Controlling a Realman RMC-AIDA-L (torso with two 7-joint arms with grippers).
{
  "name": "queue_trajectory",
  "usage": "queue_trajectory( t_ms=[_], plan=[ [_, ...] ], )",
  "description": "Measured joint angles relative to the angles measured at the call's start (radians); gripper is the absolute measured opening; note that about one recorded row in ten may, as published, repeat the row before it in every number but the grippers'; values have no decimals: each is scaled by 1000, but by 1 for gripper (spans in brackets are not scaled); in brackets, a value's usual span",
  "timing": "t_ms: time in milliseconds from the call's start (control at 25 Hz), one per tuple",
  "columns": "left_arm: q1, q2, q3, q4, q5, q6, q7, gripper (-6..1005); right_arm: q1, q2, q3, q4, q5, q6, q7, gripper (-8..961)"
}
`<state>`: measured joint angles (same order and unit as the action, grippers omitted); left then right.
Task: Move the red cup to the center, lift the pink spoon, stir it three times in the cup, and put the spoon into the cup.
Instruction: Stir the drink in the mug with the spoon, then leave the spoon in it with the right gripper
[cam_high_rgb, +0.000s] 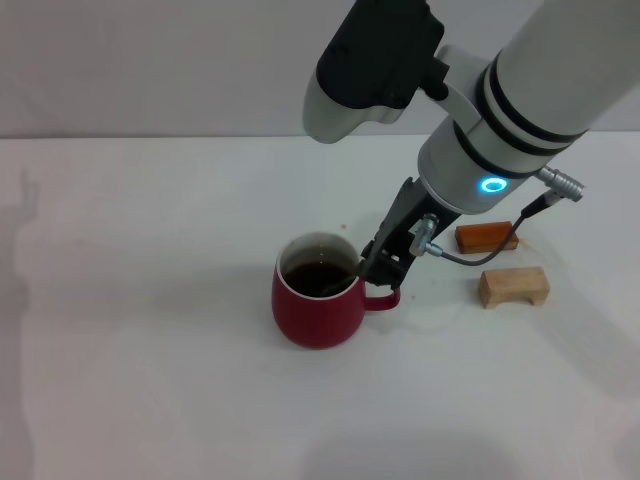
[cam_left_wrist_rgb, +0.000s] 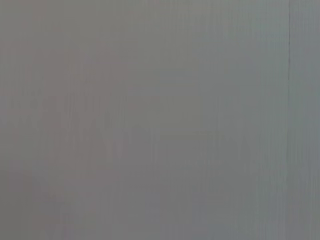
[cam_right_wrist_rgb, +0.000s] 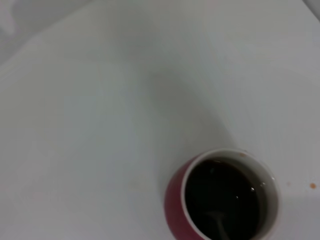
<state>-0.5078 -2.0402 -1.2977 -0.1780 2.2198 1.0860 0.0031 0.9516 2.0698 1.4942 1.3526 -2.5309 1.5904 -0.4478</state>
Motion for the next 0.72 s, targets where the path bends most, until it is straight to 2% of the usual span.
queue_trajectory(
  t_ms=[320, 440, 720],
  plan=[
    [-2, -1, 0, 0, -4, 1, 0, 739, 42, -1, 20, -73, 20, -62, -31, 151],
    [-1, -3, 0, 0, -5, 3, 0, 739, 82, -2, 44, -157, 16, -102, -48, 151],
    [1, -5, 0, 0, -5, 4, 0, 739, 103, -4, 50, -200, -41, -91, -49, 151]
  ],
)
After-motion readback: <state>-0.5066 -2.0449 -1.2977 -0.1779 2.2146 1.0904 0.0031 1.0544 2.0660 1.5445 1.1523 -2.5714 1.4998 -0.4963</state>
